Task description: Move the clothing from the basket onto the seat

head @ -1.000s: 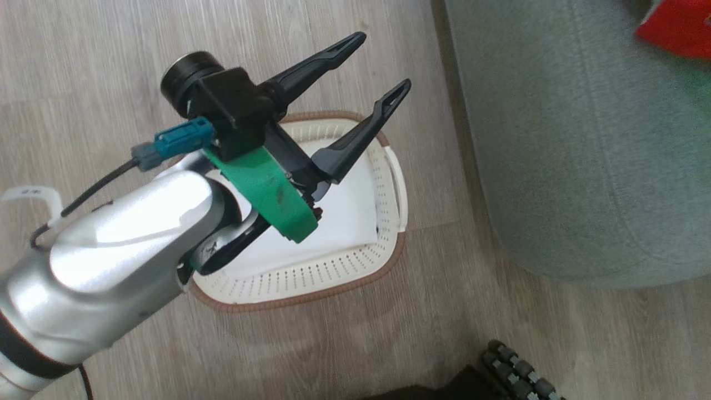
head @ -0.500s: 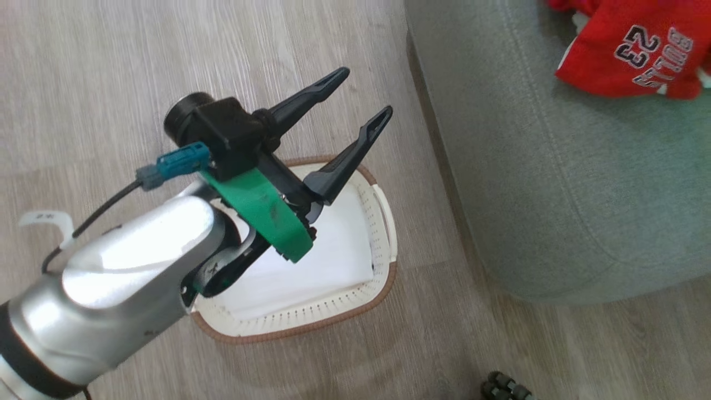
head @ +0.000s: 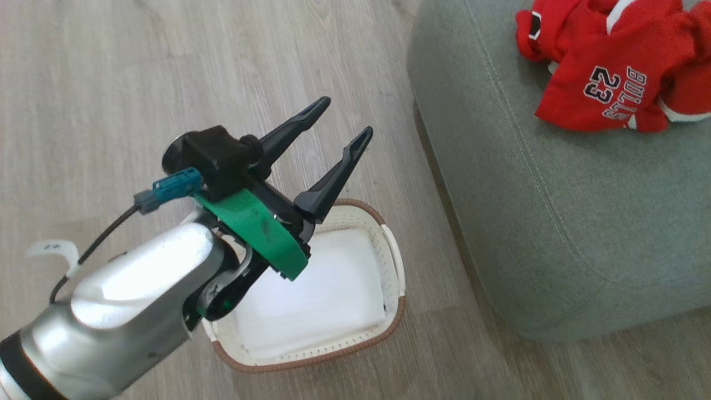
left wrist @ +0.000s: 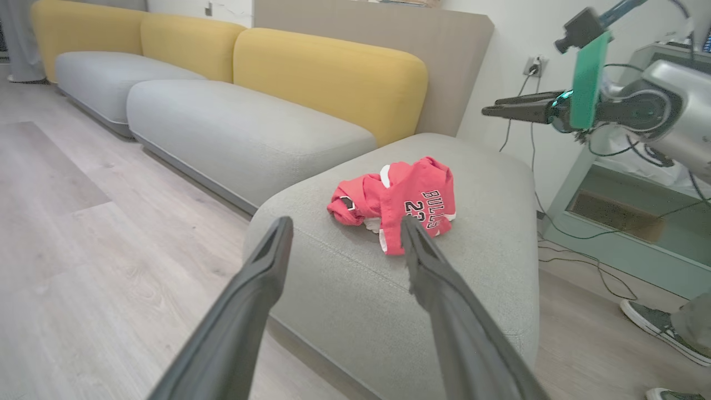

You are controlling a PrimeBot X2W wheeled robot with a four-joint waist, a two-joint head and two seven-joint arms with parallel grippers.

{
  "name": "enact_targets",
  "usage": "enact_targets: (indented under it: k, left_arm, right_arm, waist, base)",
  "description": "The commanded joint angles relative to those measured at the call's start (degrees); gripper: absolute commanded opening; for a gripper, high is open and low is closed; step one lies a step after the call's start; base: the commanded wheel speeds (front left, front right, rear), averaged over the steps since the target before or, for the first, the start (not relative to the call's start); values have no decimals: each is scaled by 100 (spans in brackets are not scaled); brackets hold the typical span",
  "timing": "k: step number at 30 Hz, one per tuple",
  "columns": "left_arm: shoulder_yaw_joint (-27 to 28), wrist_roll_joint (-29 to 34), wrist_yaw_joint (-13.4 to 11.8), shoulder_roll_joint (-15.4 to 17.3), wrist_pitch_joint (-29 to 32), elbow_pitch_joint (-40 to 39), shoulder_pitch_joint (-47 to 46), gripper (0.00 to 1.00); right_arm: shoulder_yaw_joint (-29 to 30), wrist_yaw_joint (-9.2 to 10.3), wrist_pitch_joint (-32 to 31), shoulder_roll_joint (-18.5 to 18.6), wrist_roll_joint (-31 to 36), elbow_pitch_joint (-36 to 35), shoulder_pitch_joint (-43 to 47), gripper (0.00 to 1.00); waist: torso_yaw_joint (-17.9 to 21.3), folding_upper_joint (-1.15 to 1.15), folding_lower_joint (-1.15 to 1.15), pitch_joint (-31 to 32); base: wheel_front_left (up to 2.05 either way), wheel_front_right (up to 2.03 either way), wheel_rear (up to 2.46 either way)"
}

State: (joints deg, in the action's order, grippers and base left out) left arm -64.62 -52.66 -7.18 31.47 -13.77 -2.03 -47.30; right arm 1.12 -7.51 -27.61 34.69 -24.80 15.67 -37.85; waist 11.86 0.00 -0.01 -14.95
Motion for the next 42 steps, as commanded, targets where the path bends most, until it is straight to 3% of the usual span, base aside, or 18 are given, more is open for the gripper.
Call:
enact_targets:
  k: [1,10,15,30,35,42]
  left_arm:
    - [340,-19,-63,106,-66,-143,-63,100]
    - [830,-3,-268,223,-116,-205,395,100]
    - [1098,28,-358,302,-120,-250,708,100]
    - [2313,352,-657,391,-122,-385,1990,100]
    - [2933,599,-744,306,-122,-437,2558,100]
    - [3849,999,-752,-70,-122,-365,3523,100]
  right_arm:
    - [81,2,115,234,-91,-394,98,100]
    - [466,2,503,-75,-35,-1303,701,100]
    - [604,2,859,-425,86,-1711,1143,100]
    - [335,2,1991,-1488,361,-2335,2462,100]
    - [265,2,2467,-1714,413,-2364,2918,100]
    - [198,2,3114,-1966,504,-2142,3451,100]
  waist:
    - [-122,0,1,186]
    - [-471,0,1,678]
    - [-700,0,1,866]
    - [-1331,0,1,1228]
    - [-1472,0,1,1258]
    - [-1541,0,1,1302]
  base:
    - [0,0,0]
    - [0,0,0]
    - [0,0,0]
    - [0,0,0]
    - [0,0,0]
    - [0,0,0]
